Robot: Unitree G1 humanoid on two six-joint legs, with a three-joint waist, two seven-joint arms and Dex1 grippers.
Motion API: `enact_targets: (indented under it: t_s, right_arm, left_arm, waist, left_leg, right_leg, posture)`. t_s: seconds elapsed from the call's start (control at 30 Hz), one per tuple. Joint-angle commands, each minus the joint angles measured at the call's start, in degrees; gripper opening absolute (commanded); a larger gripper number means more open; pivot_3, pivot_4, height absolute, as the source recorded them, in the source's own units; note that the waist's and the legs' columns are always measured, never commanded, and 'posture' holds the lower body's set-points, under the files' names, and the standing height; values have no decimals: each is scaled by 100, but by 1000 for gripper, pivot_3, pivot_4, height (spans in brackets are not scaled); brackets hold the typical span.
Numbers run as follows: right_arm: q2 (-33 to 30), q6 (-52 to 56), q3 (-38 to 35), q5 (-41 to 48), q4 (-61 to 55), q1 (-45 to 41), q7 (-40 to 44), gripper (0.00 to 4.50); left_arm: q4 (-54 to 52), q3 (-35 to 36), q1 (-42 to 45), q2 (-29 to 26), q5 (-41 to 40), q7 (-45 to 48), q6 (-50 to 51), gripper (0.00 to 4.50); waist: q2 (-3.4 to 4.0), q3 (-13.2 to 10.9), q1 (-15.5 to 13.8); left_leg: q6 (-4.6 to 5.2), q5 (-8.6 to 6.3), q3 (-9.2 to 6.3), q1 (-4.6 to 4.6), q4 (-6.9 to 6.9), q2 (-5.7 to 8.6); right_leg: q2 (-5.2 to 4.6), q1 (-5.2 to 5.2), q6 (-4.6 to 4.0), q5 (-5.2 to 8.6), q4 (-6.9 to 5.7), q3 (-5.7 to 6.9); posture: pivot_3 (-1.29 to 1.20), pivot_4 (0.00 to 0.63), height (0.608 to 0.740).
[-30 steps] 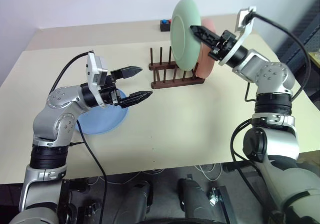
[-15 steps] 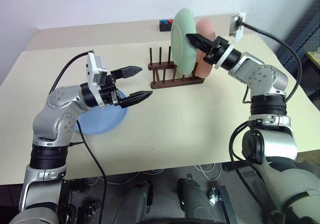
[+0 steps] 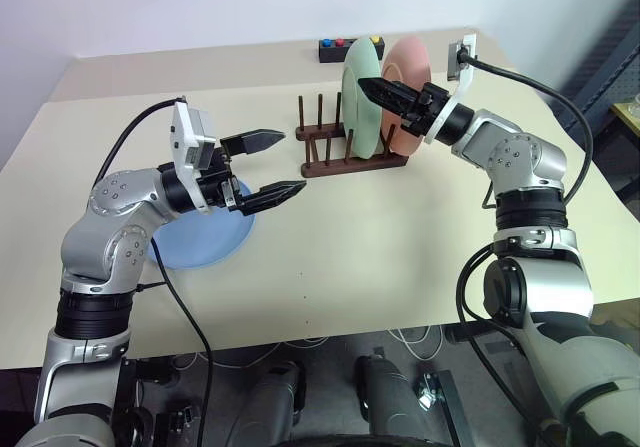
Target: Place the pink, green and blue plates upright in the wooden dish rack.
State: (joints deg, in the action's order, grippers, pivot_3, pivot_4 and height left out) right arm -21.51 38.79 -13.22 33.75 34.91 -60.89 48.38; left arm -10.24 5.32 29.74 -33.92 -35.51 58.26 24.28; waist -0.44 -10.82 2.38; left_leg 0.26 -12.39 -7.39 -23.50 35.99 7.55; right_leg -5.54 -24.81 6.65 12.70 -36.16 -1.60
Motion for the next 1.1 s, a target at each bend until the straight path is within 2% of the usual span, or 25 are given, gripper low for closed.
enact_targets:
  t_s: [0.03,0.27,0.43,0.5,0.57,0.63,0.7,0.83,0.97,1.1]
  right_arm:
    - [-77,-642,24,-146,-436,-140,182,4466]
    - [-177,-1692,101,-490,-756,32,395,4466]
    - [-191,-2163,-63,-321,-1252,185,503,4466]
    - [-255,-2178,-92,-162,-1596,328,700,4466]
    - [-506,-1436,-18,396,-2139,621,1291,4466]
    - [-735,-1387,195,438,-2645,958,1699,4466]
    - [-956,-1290,424,381,-2954,1204,1965,4466]
    - [-1393,-895,876,526,-3537,1653,2695,4466]
    - [-1361,-850,942,559,-3625,1701,2753,4466]
    - [-1292,-901,1110,430,-3633,1754,2735,4466]
  left_arm:
    - [-221,134,-4,-92,-47,-30,-47,4500]
    - [-177,118,28,-78,-44,-8,-67,4500]
    - [-102,136,37,-97,49,-34,-144,4500]
    - [-7,192,-10,-169,197,-119,-214,4500]
    - [128,340,-15,-237,232,-349,-90,4500]
    - [246,438,0,-314,298,-608,30,4500]
    - [368,552,16,-419,302,-913,347,4500]
    - [748,871,-249,-999,286,-1168,1179,4500]
    - [1239,1210,-413,-1498,460,-1463,1529,4500]
    - [1814,1787,-284,-1843,33,-1795,2897,4500]
  waist:
    - [0,0,0]
    - [0,0,0]
    - [0,0,-2]
    - [0,0,-3]
    - [0,0,-6]
    - [0,0,-24]
    - [0,0,-25]
    - [0,0,25]
    - [-1,-1,2]
    - [-2,-1,-32]
  left_leg:
    - [0,0,0,0,0,0]
    - [0,0,0,0,0,0]
    - [0,0,0,0,0,0]
    - [0,0,0,0,0,0]
    - [0,0,-1,0,-1,0]
    - [0,0,-3,0,-1,0]
    - [1,-1,-3,0,1,0]
    - [1,-1,-3,2,-1,-3]
    - [-7,-6,-2,2,-4,-12]
    - [-7,-7,-4,2,0,-9]
  right_leg:
    - [0,0,0,0,0,0]
    - [1,0,0,0,0,1]
    - [1,0,0,0,1,0]
    - [1,-1,0,0,0,0]
    - [0,-1,0,0,0,0]
    - [0,1,0,0,2,1]
    - [0,2,0,0,3,1]
    - [1,1,0,0,0,2]
    - [2,-7,-1,0,-3,0]
    - [5,-2,-1,0,1,4]
  posture:
    - [0,150,740]
    - [0,150,740]
    - [0,150,740]
    - [0,150,740]
    - [0,150,740]
    - [0,150,740]
    - [0,150,740]
    - [0,150,740]
    - [0,150,740]
    - [0,150,740]
